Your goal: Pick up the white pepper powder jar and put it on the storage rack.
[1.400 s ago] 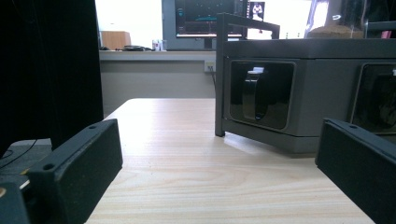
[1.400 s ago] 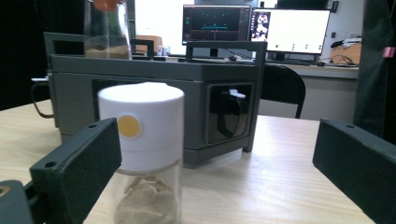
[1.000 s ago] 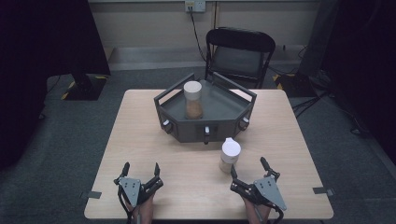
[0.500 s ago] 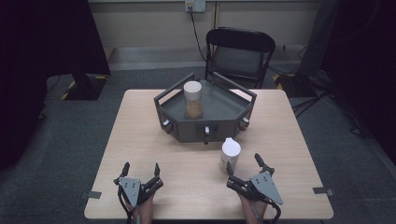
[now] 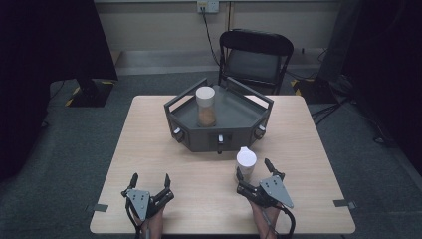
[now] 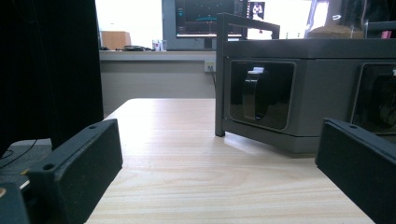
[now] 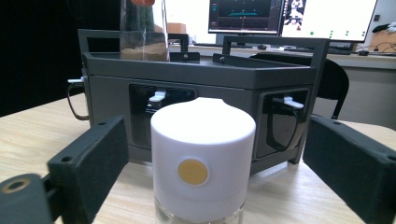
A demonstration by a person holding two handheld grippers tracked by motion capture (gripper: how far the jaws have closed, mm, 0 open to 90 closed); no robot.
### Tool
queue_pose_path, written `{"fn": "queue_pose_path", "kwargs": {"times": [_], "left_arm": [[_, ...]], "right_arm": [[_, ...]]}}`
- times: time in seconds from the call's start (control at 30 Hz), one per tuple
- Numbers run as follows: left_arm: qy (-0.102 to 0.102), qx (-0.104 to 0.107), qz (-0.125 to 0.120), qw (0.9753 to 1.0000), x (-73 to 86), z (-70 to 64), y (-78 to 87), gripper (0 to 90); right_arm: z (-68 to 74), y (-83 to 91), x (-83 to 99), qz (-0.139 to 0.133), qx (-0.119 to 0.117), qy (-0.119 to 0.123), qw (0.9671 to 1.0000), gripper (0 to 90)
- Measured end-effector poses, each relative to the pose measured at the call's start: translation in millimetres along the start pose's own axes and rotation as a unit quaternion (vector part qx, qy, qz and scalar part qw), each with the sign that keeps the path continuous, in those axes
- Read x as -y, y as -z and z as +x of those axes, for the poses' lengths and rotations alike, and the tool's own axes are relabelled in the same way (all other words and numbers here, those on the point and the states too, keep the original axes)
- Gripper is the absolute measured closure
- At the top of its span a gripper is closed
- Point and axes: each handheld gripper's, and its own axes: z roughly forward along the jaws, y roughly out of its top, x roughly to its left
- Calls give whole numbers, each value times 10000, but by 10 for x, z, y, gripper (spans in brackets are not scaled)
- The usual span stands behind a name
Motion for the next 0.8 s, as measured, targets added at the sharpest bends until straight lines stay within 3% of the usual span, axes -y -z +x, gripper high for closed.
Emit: {"fn": "queue_pose_path", "kwargs": {"times": [0.8], "left_arm": [[-1, -16, 2, 10000, -1, -5, 0, 0]], "right_arm": [[-25, -248, 53, 440, -115, -175, 9988, 199]]}}
